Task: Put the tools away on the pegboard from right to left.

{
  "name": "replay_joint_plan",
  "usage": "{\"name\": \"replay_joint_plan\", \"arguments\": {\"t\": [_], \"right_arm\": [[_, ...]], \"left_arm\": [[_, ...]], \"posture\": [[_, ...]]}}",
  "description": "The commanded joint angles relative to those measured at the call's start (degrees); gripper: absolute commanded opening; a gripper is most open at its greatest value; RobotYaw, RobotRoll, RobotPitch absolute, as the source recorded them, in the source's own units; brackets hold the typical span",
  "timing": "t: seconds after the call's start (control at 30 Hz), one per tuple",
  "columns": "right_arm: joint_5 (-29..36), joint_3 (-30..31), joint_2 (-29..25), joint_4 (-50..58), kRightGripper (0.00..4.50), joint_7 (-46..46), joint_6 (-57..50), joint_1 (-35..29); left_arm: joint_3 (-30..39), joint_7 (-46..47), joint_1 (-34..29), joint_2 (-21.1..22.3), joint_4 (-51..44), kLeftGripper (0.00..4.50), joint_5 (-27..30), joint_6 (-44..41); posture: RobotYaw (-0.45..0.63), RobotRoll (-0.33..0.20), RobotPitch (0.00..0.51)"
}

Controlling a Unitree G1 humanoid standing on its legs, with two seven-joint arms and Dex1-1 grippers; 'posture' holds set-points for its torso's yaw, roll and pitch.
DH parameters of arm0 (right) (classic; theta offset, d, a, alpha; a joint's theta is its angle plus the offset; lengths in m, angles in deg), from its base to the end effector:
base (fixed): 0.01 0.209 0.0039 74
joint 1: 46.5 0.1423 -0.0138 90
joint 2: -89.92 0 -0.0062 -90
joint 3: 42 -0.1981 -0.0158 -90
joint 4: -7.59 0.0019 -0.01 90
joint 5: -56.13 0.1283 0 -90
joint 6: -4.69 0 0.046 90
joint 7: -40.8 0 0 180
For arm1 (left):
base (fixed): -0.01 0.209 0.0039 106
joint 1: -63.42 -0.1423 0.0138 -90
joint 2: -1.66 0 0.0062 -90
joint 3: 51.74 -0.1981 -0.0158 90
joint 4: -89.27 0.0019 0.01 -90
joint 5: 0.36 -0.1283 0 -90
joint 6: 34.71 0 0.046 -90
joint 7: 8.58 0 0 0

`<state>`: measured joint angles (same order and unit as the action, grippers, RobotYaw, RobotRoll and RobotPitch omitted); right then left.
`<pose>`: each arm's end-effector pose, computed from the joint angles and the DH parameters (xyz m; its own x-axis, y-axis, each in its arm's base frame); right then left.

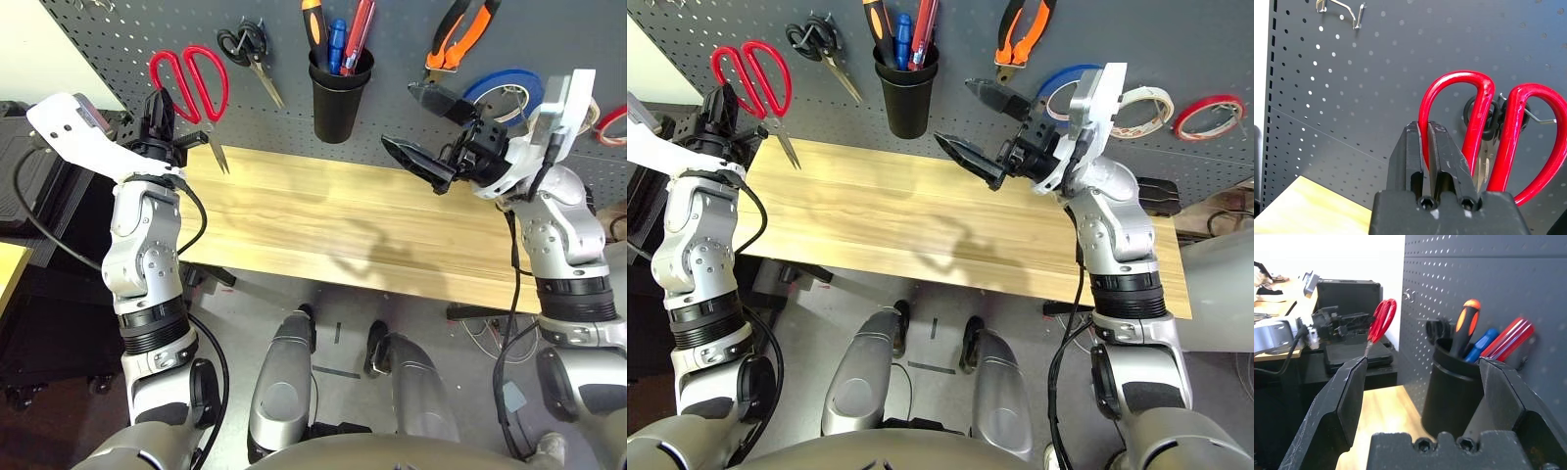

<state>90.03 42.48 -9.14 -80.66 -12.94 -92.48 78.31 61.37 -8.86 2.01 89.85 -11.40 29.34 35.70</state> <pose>0.2822 -0.2091 0.1977 0.3552 0.8487 0.3919 -0.8028 0.4917 -0.3371 0.2567 0.2296 0.1748 0.9054 0.1158 0.4085 0.0248 0.9460 -0.3233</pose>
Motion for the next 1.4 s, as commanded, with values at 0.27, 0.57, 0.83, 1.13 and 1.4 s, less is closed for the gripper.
{"name": "replay_joint_plan", "arguments": {"t": [0.27,0.57,0.83,1.13,1.4], "right_arm": [[0.7,-1.4,-3.6,-1.3,4.50,-2.2,-2.7,3.0],[0.7,-1.4,-3.4,-1.2,4.50,-1.9,-3.0,3.5],[0.6,-1.2,-2.8,-0.9,4.50,-1.1,-2.8,3.6],[0.3,-1.0,-2.3,-0.5,4.50,-0.2,-2.7,3.7],[-0.2,-0.7,-1.8,-0.3,4.50,0.3,-2.5,3.8]], "left_arm": [[-0.1,-0.3,2.0,0.5,-0.5,0.03,1.3,-0.9],[-1.4,-0.5,4.2,0.0,0.8,0.03,1.0,-1.4],[-2.6,-0.8,5.8,-0.5,3.3,0.03,0.4,-1.0],[-3.5,-1.8,9.2,-0.7,10.0,0.03,-1.6,1.4],[-4.3,-3.7,13.9,0.2,22.3,0.03,-4.9,5.6]], "posture": [[0.22,0.000,0.228],[0.22,0.000,0.231],[0.22,0.000,0.230],[0.20,0.000,0.227],[0.18,0.000,0.219]]}}
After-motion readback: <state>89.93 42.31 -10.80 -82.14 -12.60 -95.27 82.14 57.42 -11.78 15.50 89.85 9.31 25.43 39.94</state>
